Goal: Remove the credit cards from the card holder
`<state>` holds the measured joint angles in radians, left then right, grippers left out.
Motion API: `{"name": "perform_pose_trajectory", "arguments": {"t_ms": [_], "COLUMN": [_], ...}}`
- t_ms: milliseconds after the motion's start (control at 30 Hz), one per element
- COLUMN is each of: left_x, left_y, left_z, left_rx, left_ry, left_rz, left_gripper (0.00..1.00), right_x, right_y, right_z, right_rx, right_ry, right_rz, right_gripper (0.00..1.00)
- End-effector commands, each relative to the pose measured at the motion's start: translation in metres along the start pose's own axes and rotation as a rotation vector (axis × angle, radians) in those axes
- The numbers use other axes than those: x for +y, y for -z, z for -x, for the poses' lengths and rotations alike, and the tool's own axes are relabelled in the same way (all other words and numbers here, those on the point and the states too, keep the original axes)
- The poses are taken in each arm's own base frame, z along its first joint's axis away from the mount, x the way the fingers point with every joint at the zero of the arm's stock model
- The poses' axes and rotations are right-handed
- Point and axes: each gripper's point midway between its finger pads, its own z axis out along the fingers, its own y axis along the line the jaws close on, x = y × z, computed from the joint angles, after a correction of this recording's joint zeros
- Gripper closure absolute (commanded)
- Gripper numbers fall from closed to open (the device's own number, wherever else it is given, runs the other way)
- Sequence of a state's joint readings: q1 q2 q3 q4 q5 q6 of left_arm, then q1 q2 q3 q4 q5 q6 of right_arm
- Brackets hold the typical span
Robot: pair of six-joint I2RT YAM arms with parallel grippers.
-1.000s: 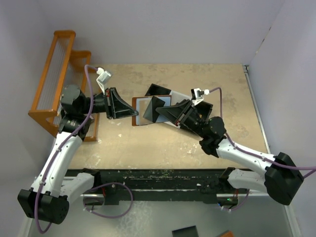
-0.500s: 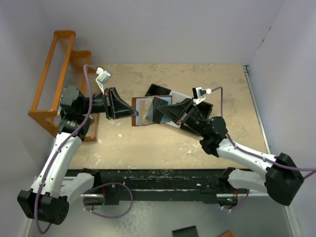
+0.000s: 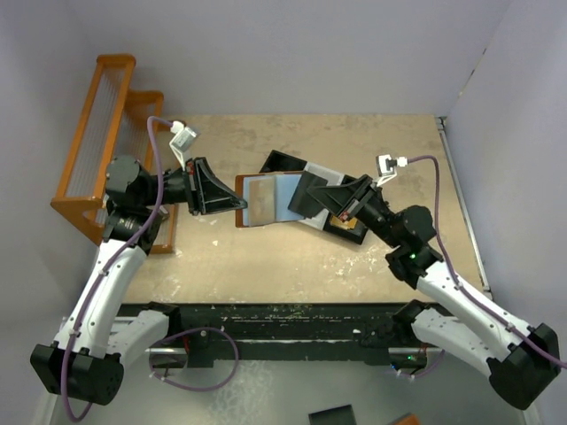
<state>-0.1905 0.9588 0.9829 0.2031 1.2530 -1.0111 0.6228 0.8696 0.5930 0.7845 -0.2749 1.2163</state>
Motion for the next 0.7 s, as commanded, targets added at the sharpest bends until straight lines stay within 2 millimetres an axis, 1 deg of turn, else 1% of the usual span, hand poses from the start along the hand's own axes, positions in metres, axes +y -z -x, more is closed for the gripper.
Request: {"name": "perform_pose_trajectory", "arguments": {"t_ms": [0,67,200,300,333,400,467,600,667], "left_x": [-0.021,-0.023,-0.02,-0.021,-0.019,-0.016,-0.018,-0.025,-0.029], "left_y": [0.002,0.003,0.007,0.01,0.01,0.011,0.011,0.011,0.012], "left_z": [0.006,0.008,0.005,0.0,0.0,0.0,0.001,0.003,0.002], "left_rx": [0.0,0.008,0.041,0.046,0.043,0.047,0.054,0.048,0.049], "left_ry": [-0.107,-0.164,-0.233,-0.25,-0.256,-0.264,-0.264,-0.274,-0.274], "left_rz": [-0.033,-0.013,0.056,0.069,0.08,0.103,0.1,0.087,0.08], "left_gripper": [1.0,1.0,1.0,1.0,1.0,1.0,1.0,1.0,1.0], "right_x": [-0.01,-0.023,-0.067,-0.094,-0.1,-0.12,-0.137,-0.17,-0.189], "right_y": [0.005,0.011,0.024,0.028,0.027,0.025,0.021,0.005,-0.004], "right_z": [0.014,0.019,0.023,0.024,0.024,0.025,0.03,0.035,0.032], "right_rx": [0.023,0.023,0.043,0.07,0.08,0.099,0.114,0.163,0.196], "right_ry": [0.11,0.144,0.186,0.198,0.2,0.208,0.234,0.269,0.267], "right_rz": [-0.136,-0.213,-0.418,-0.511,-0.524,-0.583,-0.636,-0.714,-0.745], "right_gripper": [1.0,1.0,1.0,1.0,1.0,1.0,1.0,1.0,1.0]}}
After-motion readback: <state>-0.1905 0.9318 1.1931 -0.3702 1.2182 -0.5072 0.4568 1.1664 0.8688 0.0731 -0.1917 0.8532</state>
